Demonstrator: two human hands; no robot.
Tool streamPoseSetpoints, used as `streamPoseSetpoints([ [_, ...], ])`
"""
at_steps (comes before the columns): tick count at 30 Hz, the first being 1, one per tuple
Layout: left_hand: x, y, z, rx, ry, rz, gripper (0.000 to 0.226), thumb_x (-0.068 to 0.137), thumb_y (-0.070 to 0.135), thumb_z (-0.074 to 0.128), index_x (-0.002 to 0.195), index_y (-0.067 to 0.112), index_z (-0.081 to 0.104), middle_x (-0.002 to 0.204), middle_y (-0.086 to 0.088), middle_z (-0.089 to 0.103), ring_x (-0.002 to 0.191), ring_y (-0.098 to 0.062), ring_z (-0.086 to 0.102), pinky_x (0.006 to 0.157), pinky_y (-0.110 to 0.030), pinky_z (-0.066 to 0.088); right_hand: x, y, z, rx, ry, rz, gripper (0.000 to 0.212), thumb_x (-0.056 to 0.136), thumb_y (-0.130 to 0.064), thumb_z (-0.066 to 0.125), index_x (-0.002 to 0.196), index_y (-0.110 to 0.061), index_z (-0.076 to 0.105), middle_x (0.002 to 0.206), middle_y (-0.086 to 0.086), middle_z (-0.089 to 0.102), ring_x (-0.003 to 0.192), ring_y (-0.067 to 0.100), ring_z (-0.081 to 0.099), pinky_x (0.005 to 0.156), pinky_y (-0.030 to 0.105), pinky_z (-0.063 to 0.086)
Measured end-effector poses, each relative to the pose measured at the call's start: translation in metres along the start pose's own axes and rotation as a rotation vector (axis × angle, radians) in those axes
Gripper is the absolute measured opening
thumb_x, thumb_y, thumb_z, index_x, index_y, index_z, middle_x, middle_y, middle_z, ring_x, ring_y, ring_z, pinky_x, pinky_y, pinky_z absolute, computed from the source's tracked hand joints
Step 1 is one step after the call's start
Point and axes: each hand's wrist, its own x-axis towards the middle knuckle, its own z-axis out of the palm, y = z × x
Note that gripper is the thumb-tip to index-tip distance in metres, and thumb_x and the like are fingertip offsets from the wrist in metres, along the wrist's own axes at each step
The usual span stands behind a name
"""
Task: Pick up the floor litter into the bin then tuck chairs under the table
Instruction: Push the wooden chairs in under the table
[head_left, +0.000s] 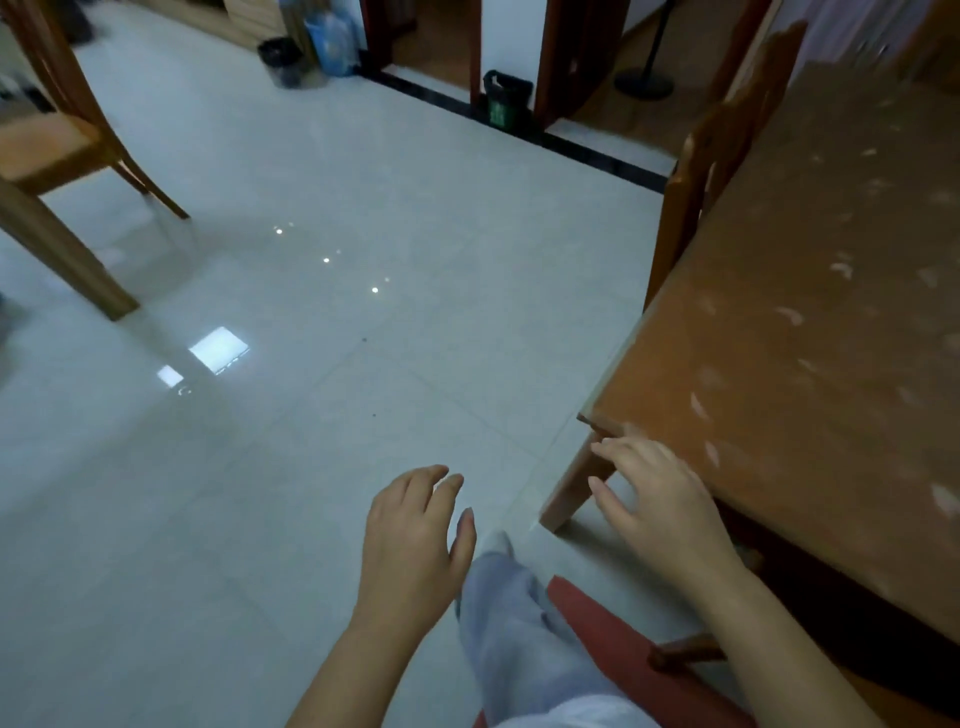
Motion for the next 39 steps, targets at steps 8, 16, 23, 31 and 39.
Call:
streamPoseSetpoints([
  [8,0.191,-0.033,0.019,0.025,-0.061,0.097,0.036,0.081,0.029,0.044,0.097,0.005,0.067,0.098,-0.010,0.067,0.089,-0.031,0.062,0.077,-0.039,0.048,0.171,0.031,0.002,0.070,0.046,0.116,0.025,0.086,-0.021,0.060,0.109,-0.013,0.063,0.110,0.003,0.064,0.105,0.022,0.055,0.087,0.030,0.039],
  [16,0.337,-0.065,0.052,0.002,-0.121,0.128,0.036,0.080,0.030,0.044,0.096,0.007,0.067,0.098,-0.008,0.068,0.090,-0.028,0.061,0.078,-0.037,0.048,0.307,0.047,0.015,0.063,0.062,0.203,0.027,0.085,-0.027,0.055,0.104,-0.011,0.065,0.105,0.005,0.066,0.099,0.025,0.059,0.085,0.035,0.043],
  [23,0.492,-0.147,0.083,-0.010,-0.212,0.166,0.039,0.080,0.031,0.043,0.097,0.006,0.068,0.099,-0.010,0.068,0.090,-0.031,0.063,0.079,-0.041,0.049,0.449,0.050,0.049,0.022,0.101,0.355,0.024,0.083,-0.019,0.063,0.104,-0.010,0.067,0.106,0.007,0.067,0.101,0.027,0.060,0.089,0.037,0.042],
  [31,0.690,-0.201,0.103,-0.069,-0.193,0.353,0.037,0.081,0.028,0.043,0.096,0.005,0.067,0.098,-0.010,0.068,0.089,-0.031,0.062,0.077,-0.039,0.048,0.625,0.024,0.051,-0.022,0.159,0.400,0.027,0.080,-0.026,0.056,0.101,-0.012,0.068,0.099,0.003,0.069,0.093,0.019,0.063,0.084,0.024,0.036],
  [39,0.818,-0.183,0.173,-0.160,-0.246,0.487,0.034,0.082,0.028,0.045,0.098,0.007,0.066,0.100,-0.009,0.067,0.092,-0.027,0.060,0.083,-0.032,0.037,0.720,0.096,0.050,-0.022,0.128,0.589,0.023,0.081,-0.016,0.067,0.103,-0.008,0.066,0.099,0.006,0.067,0.089,0.021,0.063,0.078,0.023,0.039],
])
